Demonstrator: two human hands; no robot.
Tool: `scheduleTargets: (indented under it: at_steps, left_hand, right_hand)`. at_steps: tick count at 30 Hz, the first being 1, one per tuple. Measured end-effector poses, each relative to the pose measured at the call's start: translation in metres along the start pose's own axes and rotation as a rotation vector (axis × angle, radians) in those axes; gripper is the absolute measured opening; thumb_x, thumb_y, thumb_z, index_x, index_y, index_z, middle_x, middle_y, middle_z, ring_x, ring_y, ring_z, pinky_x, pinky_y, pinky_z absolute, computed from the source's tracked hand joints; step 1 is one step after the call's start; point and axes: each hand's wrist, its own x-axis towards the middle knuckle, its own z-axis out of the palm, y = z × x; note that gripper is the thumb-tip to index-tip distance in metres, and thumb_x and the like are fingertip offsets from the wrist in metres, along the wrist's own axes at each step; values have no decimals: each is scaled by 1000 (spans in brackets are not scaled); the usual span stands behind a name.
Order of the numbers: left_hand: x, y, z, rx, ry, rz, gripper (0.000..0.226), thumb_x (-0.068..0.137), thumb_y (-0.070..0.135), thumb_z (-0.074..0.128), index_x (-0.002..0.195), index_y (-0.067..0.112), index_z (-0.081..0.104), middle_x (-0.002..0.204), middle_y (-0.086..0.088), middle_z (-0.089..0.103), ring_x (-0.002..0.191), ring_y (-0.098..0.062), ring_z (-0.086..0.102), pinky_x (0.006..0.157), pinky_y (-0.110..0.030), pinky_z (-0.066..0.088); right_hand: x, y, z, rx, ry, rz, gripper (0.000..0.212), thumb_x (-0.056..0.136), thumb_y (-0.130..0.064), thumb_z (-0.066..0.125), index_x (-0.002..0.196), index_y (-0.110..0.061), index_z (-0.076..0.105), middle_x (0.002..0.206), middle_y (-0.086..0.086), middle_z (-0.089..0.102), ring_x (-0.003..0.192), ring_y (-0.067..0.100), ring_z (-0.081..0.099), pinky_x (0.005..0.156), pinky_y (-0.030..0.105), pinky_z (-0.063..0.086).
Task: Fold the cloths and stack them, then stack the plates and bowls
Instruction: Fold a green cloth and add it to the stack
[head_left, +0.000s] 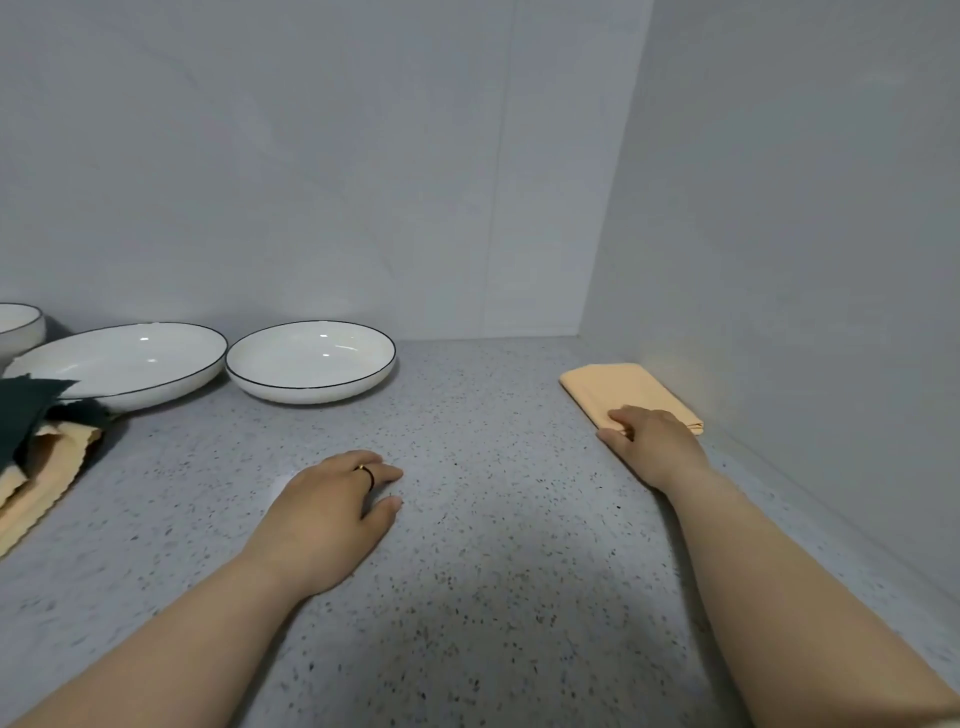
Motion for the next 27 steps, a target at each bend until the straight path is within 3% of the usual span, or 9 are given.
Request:
scheduleTargets:
  at_steps: [7,11,13,16,20,23,27]
  left_hand:
    - [0,2,0,-2,11,-20,40,97,38,37,135,27,44,144,12,37,132,-7,35,105,-17,26]
    - [-11,9,-8,-17,50,-49,30,97,32,38,118,23,58,125,12,55,115,-7,49,84,-16,35]
    - [-16,11,-13,-22,50,-67,29,97,29,38,113,23,61,121,10,58,113,-8,50,79,-17,34]
    - [-37,8,-26,-36,41,-103,27,97,27,40,112,24,62,120,9,59,113,-9,51,83,-18,36]
    - [-92,-9,-61,-17,-57,-92,23,96,28,42,111,31,59,117,12,58,111,-7,52,83,-17,37]
    - [-139,-35,-93,-23,-154,-103,15,94,30,48,98,42,55,115,20,57,111,-1,52,96,-16,40]
    - [-210,-80,-132,58,-212,-239,27,92,37,49,119,42,50,123,24,49,112,4,48,98,-13,39]
  right_hand:
    - [-17,-7,-4,30,114,-53,52,96,-39,41,141,-16,34,153,3,26,142,21,18,116,31,8]
    - [-55,-26,-10,12,134,-175,39,97,-27,40,133,-14,46,142,3,43,134,18,33,113,24,9]
    - [-77,-36,-10,23,86,-241,36,97,-25,40,130,-16,51,138,1,49,129,17,40,111,24,20]
    - [-110,-55,-8,43,5,-312,32,96,-25,41,124,-19,56,131,-2,56,120,17,49,96,24,38]
    - [-150,-94,-6,79,-43,-439,31,95,-23,42,121,-20,58,127,-4,59,117,14,52,92,22,39]
    - [-169,-125,-6,124,-61,-516,31,95,-23,42,120,-20,59,127,-4,59,118,14,52,93,21,38]
    - [-193,-173,0,177,-105,-623,29,94,-21,45,117,-20,61,125,-4,61,117,14,53,93,19,37]
